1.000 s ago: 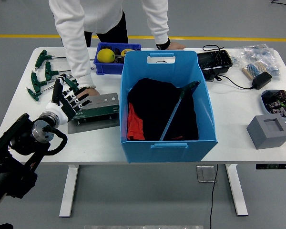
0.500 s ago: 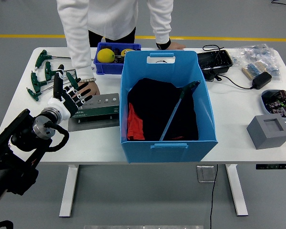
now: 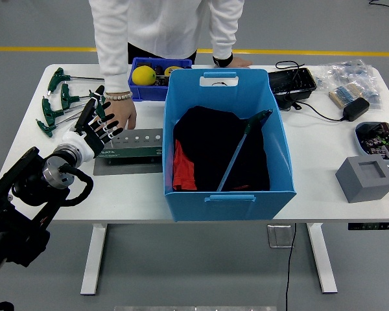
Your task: Lift tool from toolbox,place it in box,lift tool from toolbox,place it in box
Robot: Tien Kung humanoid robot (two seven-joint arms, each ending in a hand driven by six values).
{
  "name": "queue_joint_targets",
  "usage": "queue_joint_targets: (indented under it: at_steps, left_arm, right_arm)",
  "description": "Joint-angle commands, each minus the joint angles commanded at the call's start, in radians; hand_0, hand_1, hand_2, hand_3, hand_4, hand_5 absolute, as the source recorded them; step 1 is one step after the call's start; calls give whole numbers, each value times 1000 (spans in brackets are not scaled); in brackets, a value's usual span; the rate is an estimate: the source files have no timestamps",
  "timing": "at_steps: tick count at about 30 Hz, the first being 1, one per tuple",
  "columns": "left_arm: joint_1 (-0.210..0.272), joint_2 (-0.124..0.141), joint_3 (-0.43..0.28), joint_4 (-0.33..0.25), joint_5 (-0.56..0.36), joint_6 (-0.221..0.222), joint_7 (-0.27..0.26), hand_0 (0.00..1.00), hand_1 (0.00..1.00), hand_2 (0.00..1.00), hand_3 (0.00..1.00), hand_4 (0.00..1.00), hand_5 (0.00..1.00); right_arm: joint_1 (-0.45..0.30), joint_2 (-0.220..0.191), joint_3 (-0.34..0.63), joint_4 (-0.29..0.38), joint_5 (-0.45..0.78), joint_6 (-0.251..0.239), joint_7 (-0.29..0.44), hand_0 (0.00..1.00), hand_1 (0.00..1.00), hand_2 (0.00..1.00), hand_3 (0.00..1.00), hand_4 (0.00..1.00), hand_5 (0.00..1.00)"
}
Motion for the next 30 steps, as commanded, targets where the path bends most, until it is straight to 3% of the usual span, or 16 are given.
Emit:
queue_joint_targets:
  at_steps: [2, 3, 8, 9, 21, 30]
  left_arm:
    - [0, 4, 1, -13, -1, 7, 3, 257, 269, 379, 412, 998, 297]
    - [0, 6, 1, -20, -1, 11, 5, 251, 261, 374, 396, 868, 179]
    - [-5, 18, -6, -63, 10, 29, 19, 251, 261, 374, 396, 868, 179]
    - [-6, 21, -7, -72, 11, 32, 22, 234, 248, 362, 365, 794, 18]
    - [-22, 39, -20, -154, 6, 42, 35, 232, 233, 341, 344, 805, 2]
    - [-32, 43, -19, -195, 10, 39, 46, 223, 228, 362, 384, 716, 20]
  right_arm:
    - [-1, 0, 1, 0, -1, 0, 0, 680, 662, 728, 574, 778, 693]
    - [-1, 0, 1, 0, -1, 0, 0, 680, 663, 728, 574, 778, 692]
    - [-2, 0, -1, 0, 3, 0, 0, 680, 663, 728, 574, 778, 692]
    - [-2, 0, -1, 0, 4, 0, 1, 681, 663, 728, 573, 778, 692]
    - [2, -1, -2, 0, 10, 1, 2, 681, 662, 727, 574, 779, 692]
    - [5, -3, -1, 0, 10, 1, 3, 681, 663, 728, 573, 779, 692]
